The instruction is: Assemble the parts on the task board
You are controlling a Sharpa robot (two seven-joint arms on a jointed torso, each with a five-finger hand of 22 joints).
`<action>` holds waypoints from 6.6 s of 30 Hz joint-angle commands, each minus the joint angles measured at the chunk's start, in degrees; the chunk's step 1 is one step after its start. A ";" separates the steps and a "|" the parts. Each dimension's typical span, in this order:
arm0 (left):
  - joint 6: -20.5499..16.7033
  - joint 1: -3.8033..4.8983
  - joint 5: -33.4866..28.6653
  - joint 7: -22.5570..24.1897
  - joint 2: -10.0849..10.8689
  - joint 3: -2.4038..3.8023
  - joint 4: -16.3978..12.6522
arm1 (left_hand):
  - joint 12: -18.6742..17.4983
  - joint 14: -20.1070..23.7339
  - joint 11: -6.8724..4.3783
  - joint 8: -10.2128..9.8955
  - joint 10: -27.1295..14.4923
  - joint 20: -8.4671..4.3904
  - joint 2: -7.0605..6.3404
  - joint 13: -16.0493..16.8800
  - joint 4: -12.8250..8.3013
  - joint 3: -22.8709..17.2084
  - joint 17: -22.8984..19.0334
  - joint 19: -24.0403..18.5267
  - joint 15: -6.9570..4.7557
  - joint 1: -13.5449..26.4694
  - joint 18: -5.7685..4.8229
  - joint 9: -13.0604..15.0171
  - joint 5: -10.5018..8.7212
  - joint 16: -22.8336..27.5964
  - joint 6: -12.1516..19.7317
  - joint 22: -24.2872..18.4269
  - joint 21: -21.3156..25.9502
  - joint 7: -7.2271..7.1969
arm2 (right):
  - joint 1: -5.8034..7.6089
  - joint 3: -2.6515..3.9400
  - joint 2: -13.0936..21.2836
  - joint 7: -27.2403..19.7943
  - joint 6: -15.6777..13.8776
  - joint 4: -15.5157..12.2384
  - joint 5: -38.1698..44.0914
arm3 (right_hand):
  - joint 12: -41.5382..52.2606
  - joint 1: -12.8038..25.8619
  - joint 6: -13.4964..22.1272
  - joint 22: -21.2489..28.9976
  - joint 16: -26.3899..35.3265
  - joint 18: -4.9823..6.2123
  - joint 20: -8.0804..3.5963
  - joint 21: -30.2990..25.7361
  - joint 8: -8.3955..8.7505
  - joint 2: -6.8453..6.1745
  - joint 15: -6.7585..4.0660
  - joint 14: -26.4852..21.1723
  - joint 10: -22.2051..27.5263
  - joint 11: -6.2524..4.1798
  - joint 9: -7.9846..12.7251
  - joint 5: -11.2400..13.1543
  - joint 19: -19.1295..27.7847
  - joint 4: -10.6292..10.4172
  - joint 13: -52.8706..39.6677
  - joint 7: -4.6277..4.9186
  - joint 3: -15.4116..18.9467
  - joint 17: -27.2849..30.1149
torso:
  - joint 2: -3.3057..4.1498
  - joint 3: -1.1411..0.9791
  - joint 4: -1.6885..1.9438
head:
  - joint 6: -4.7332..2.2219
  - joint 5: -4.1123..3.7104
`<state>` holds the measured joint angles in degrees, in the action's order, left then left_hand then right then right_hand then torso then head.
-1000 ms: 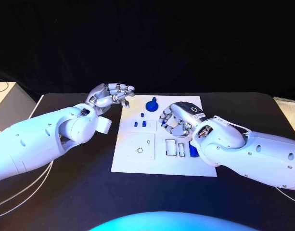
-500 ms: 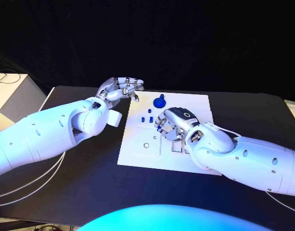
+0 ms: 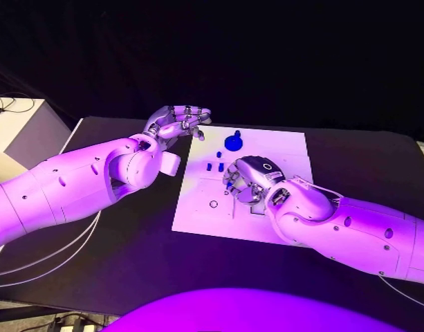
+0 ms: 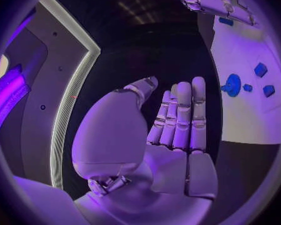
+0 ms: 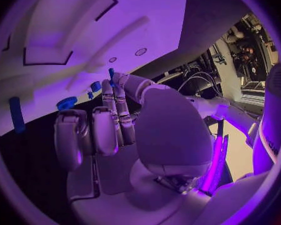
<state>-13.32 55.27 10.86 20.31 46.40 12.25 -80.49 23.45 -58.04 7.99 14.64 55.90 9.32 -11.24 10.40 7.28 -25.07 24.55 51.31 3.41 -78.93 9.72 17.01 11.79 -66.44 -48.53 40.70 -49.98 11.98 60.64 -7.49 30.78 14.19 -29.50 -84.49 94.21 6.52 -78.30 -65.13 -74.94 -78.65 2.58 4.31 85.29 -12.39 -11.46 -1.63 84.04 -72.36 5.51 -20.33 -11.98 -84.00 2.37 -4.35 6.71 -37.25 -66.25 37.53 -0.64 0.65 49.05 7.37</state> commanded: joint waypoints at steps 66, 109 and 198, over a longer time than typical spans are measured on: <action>0.42 -0.02 -0.56 -1.06 -0.19 0.05 0.27 | 0.60 0.21 -0.14 0.84 -0.86 0.05 0.84 -0.01 0.50 -0.08 -0.07 0.70 0.38 -0.84 0.82 0.06 0.05 0.26 -0.14 -0.26 0.65 -0.10 | -0.82 -0.31 -0.11 1.01 2.51 0.12 2.62 | 0.10 -0.03 -0.34 -7.79 -0.03 -0.91 -0.31 -0.43 -0.45 0.61 -0.30 1.75 -3.36 -2.97 -0.20 -0.48 -2.82 0.30 -3.76 0.07 -0.59 0.05 | -0.14 0.76 1.00 | 0.87 -1.04; 0.75 -0.02 0.68 -1.30 0.08 0.06 0.27 | 0.84 0.26 -0.18 1.19 -0.97 -0.02 1.14 -0.01 0.60 -0.15 -0.10 0.87 0.32 -1.42 0.83 0.08 -0.03 0.31 -0.25 -0.38 0.81 -0.14 | -1.06 -0.69 0.59 -3.03 -4.29 1.37 1.03 | -2.25 1.00 11.53 11.62 4.44 3.23 2.36 -17.22 6.57 -2.35 2.66 -0.63 13.47 0.71 2.27 -1.71 5.00 -3.89 0.64 2.88 13.59 9.82 | -0.24 0.93 1.07 | 0.95 -1.38; 1.60 -0.19 0.51 -2.03 0.89 0.05 0.12 | 1.25 0.27 -0.31 1.63 -0.72 -0.09 1.38 0.06 0.85 -0.09 -0.12 1.00 0.24 -1.73 0.82 0.12 -0.07 0.34 -0.50 -0.48 0.97 -0.27 | 7.33 -0.25 9.69 -5.14 16.48 4.99 -2.97 | 0.22 -2.52 2.90 5.02 0.22 1.88 0.74 -12.93 3.91 -2.06 1.02 0.60 3.60 -1.29 2.14 0.23 1.26 -8.94 0.24 1.12 5.47 5.57 | -0.35 1.06 0.97 | -0.15 -3.76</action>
<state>-12.70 55.09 11.37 18.41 47.33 12.24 -80.20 24.44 -57.84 7.79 16.09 55.30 9.12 -10.02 10.40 7.75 -25.22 24.51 51.91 3.61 -80.16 9.72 17.03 11.79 -66.45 -48.74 40.31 -49.32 11.76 68.09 -7.66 40.60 8.68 -14.15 -79.56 89.59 6.95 -80.39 -61.89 -69.84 -78.11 4.86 5.04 72.19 -8.21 -13.30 -0.23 83.82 -68.28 4.31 -18.12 -11.96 -82.48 -6.55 -4.06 7.74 -31.50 -60.66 37.16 0.41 1.58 48.88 3.65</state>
